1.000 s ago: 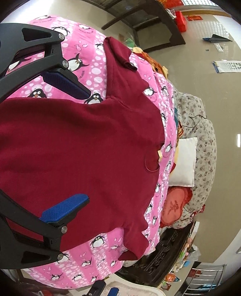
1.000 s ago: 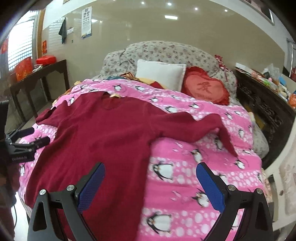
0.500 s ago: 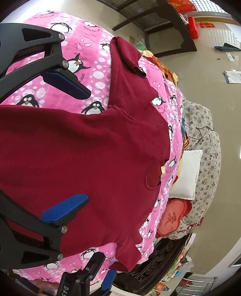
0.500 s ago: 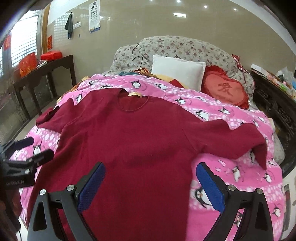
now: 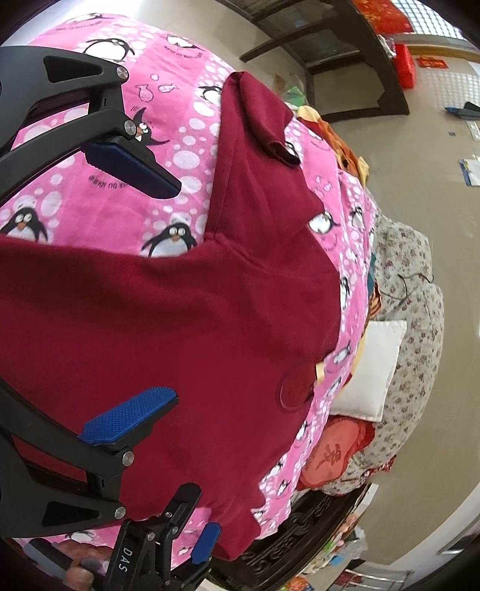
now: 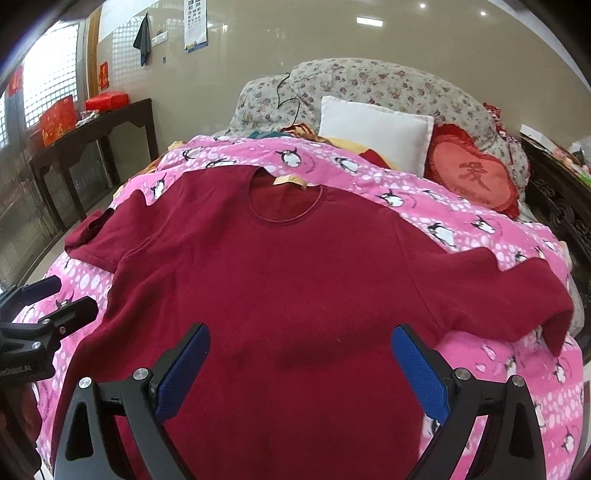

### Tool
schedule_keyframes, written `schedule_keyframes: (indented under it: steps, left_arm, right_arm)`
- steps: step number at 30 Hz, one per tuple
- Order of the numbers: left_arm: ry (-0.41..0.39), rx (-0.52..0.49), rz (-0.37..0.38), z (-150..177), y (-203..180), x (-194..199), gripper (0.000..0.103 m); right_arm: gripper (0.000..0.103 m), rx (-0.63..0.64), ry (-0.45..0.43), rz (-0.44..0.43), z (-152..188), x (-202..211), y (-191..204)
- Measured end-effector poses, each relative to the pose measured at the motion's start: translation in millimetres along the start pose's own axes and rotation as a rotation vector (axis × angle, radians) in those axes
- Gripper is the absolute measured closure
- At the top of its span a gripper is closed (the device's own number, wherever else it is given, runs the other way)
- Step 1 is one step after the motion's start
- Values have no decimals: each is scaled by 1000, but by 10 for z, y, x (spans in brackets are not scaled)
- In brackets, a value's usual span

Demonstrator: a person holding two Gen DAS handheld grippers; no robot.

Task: Fold small clothes
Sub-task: 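Grasp the sweatshirt's side edge with the left gripper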

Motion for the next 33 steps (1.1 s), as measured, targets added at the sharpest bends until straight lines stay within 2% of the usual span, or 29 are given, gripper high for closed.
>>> schedule_keyframes:
  steps: [4, 11, 15, 17, 23, 28, 33]
  left_arm:
    - [28, 37, -12, -32, 189, -147, 1]
    - [42, 196, -36, -121, 718, -345, 1]
    - [42, 242, -55, -150, 897, -396, 1]
    - [39, 241, -71, -177, 966, -418, 1]
    - [1, 258, -179, -291, 1258, -512, 1]
    - [-3, 225, -256, -425, 1419, -710, 1]
    - [-4, 173, -292, -546, 1487, -944, 1]
  right_arm:
    - [5, 4, 28, -31, -68, -263, 65]
    - [10, 0, 54, -93, -131, -627, 242]
    - [11, 9, 56, -102, -124, -735, 324]
    - [10, 14, 60, -108, -105, -772, 350]
    - [11, 20, 74, -134, -52, -838, 392]
    - [11, 27, 66, -155, -49, -835, 427]
    - [11, 23, 74, -171, -30, -872, 440]
Point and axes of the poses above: each gripper's, at about its wrist camera, not at the fingertips, and x roughly against the way its jaws point, y to its left, z to its underside, the point moved 2 cm from there along -x, roughly the way its jaws point, and after that the axes turned 10 degrees about -z, right-handed, at the moved point
